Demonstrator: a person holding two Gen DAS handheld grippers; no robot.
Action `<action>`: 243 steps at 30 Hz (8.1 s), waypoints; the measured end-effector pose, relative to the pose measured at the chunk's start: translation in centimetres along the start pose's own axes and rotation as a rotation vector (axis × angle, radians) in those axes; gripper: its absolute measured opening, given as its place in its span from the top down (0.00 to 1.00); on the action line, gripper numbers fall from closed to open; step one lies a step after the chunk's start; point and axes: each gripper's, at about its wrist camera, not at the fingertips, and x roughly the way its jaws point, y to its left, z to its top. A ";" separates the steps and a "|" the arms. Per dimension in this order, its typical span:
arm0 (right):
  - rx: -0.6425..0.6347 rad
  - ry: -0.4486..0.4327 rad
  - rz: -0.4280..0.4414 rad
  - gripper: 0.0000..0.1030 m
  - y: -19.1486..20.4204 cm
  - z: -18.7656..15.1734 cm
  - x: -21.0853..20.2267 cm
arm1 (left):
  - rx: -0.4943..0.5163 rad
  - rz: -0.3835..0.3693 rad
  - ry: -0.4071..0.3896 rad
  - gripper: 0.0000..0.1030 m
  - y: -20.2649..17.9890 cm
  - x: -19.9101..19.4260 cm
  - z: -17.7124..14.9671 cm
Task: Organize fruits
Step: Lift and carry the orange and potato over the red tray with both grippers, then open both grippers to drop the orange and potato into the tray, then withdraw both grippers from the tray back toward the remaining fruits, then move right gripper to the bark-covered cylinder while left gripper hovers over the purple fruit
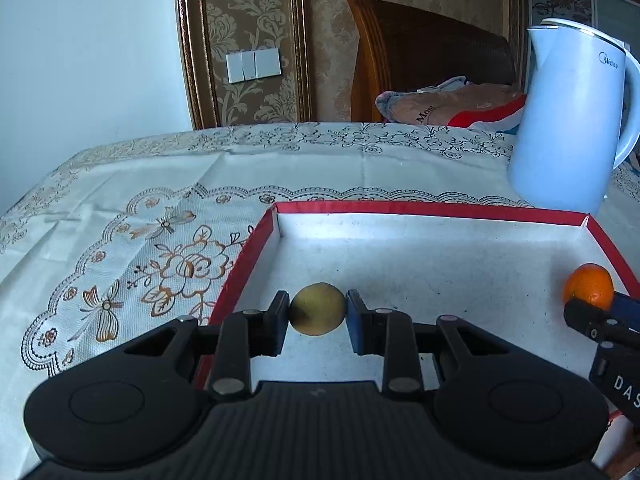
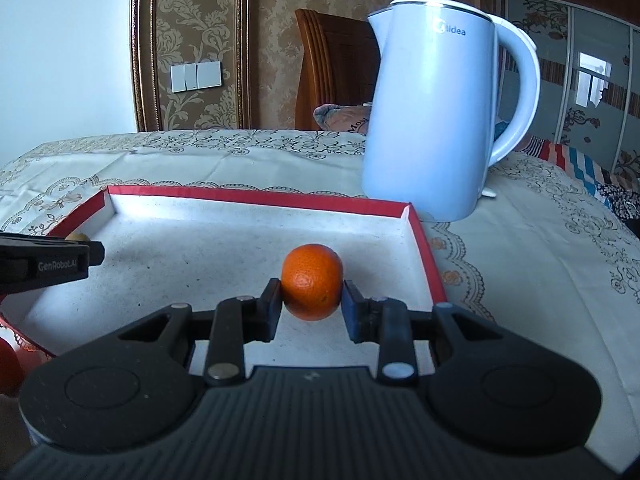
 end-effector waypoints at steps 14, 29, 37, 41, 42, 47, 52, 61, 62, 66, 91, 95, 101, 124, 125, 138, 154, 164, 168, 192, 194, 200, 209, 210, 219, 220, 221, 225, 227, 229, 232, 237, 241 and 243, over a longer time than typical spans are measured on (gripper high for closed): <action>0.020 0.051 0.011 0.71 -0.2 0.2 0.9 | 0.021 0.000 0.091 0.72 -0.9 1.2 -0.2; 0.018 0.052 0.014 0.71 -0.2 0.2 0.9 | 0.018 -0.008 0.090 0.72 -0.7 1.3 -0.3; 0.000 0.051 0.015 0.70 -0.2 0.2 0.9 | 0.053 0.006 0.075 0.71 -1.3 0.8 -0.7; 0.000 0.049 0.023 0.67 -0.2 0.2 0.8 | 0.044 -0.002 0.068 0.71 -1.2 0.5 -0.8; 0.002 0.049 0.024 0.64 -0.1 0.2 0.7 | 0.043 -0.003 0.060 0.71 -1.1 0.3 -0.8; 0.005 0.021 0.020 0.47 -0.1 0.1 0.2 | 0.048 -0.016 0.011 0.58 -1.1 -0.8 -1.0; 0.016 0.015 0.020 0.46 -0.2 0.0 0.0 | 0.059 -0.002 -0.088 0.39 -1.2 -2.4 -1.2; 0.027 0.000 0.018 0.44 -0.2 -0.3 -0.4 | 0.026 -0.013 -0.091 0.39 -0.4 -3.0 -1.3; 0.032 -0.001 0.019 0.44 -0.3 -0.3 -0.5 | 0.016 -0.016 -0.094 0.39 -0.1 -3.1 -1.3; 0.044 -0.033 0.017 0.44 -0.6 -0.4 -1.2 | -0.027 -0.007 -0.129 0.39 0.9 -4.2 -1.7; 0.129 -0.148 0.048 0.40 -2.4 -3.8 -8.7 | -0.077 -0.083 -0.210 0.38 6.7 -13.2 -7.1; 0.132 -0.170 0.053 0.40 -2.6 -4.9 -10.7 | -0.089 -0.081 -0.197 0.31 8.0 -14.7 -8.4; 0.116 -0.174 0.045 0.39 -2.2 -7.2 -13.4 | -0.070 -0.059 -0.185 0.31 8.5 -15.5 -9.9; 0.117 -0.166 0.039 0.36 -1.8 -9.8 -13.9 | -0.038 -0.054 -0.068 0.31 6.7 -13.3 -11.5; 0.115 -0.164 0.039 0.36 -1.7 -9.8 -13.9 | -0.038 -0.055 -0.064 0.31 6.7 -13.2 -11.5; 0.128 -0.159 0.033 0.34 -1.8 -9.8 -13.8 | -0.038 -0.058 -0.038 0.31 6.4 -12.4 -11.8; 0.129 -0.121 -0.026 0.28 -3.3 -10.2 -14.5 | -0.046 -0.063 -0.008 0.31 6.5 -11.5 -12.1; 0.211 -0.063 -0.031 0.28 -6.6 -11.6 -14.2 | -0.038 -0.058 -0.009 0.31 6.2 -11.5 -12.2; 0.187 -0.060 -0.045 0.28 -6.3 -11.1 -13.9 | -0.034 -0.060 -0.008 0.29 6.2 -11.5 -12.2; 0.145 0.039 -0.043 0.37 -5.4 -7.6 -8.9 | -0.033 -0.063 -0.006 0.26 6.1 -11.2 -12.1; 0.138 0.039 -0.044 0.37 -5.3 -7.5 -8.9 | -0.033 -0.063 -0.006 0.26 6.1 -11.2 -12.1; 0.132 0.040 -0.051 0.38 -5.0 -7.2 -8.8 | -0.028 -0.058 -0.004 0.26 5.9 -11.2 -12.1; 0.131 0.036 -0.052 0.39 -4.8 -7.0 -8.4 | -0.029 -0.059 -0.004 0.26 5.9 -11.2 -12.1; 0.133 0.036 -0.052 0.39 -4.8 -7.0 -8.4 | -0.028 -0.058 -0.004 0.26 5.9 -11.2 -12.1; 0.137 0.036 -0.052 0.39 -4.8 -7.0 -8.3 | -0.028 -0.059 -0.003 0.25 5.9 -11.2 -12.1; 0.137 0.036 -0.052 0.39 -4.9 -7.0 -8.3 | -0.028 -0.059 -0.004 0.25 5.8 -11.2 -12.1; 0.136 0.036 -0.052 0.39 -4.9 -7.0 -8.3 | -0.029 -0.059 -0.004 0.25 5.9 -11.2 -12.1; 0.136 0.035 -0.052 0.39 -4.9 -7.0 -8.3 | -0.029 -0.059 -0.003 0.25 5.9 -11.2 -12.1; 0.136 0.035 -0.053 0.39 -4.9 -7.0 -8.3 | -0.028 -0.058 -0.003 0.25 5.8 -11.2 -12.1; 0.137 0.035 -0.052 0.39 -4.9 -6.9 -8.3 | -0.028 -0.058 -0.003 0.25 5.9 -11.2 -12.1; 0.140 0.036 -0.052 0.39 -4.8 -6.8 -8.2 | -0.028 -0.058 -0.003 0.25 5.9 -11.2 -12.1; 0.141 0.036 -0.051 0.39 -4.8 -6.8 -8.1 | -0.028 -0.059 -0.003 0.25 5.9 -11.3 -12.1; 0.141 0.036 -0.051 0.39 -4.8 -6.7 -8.1 | -0.028 -0.058 -0.003 0.24 5.9 -11.2 -12.1; 0.140 0.036 -0.052 0.39 -4.8 -6.7 -8.1 | -0.028 -0.058 -0.004 0.24 5.8 -11.3 -12.1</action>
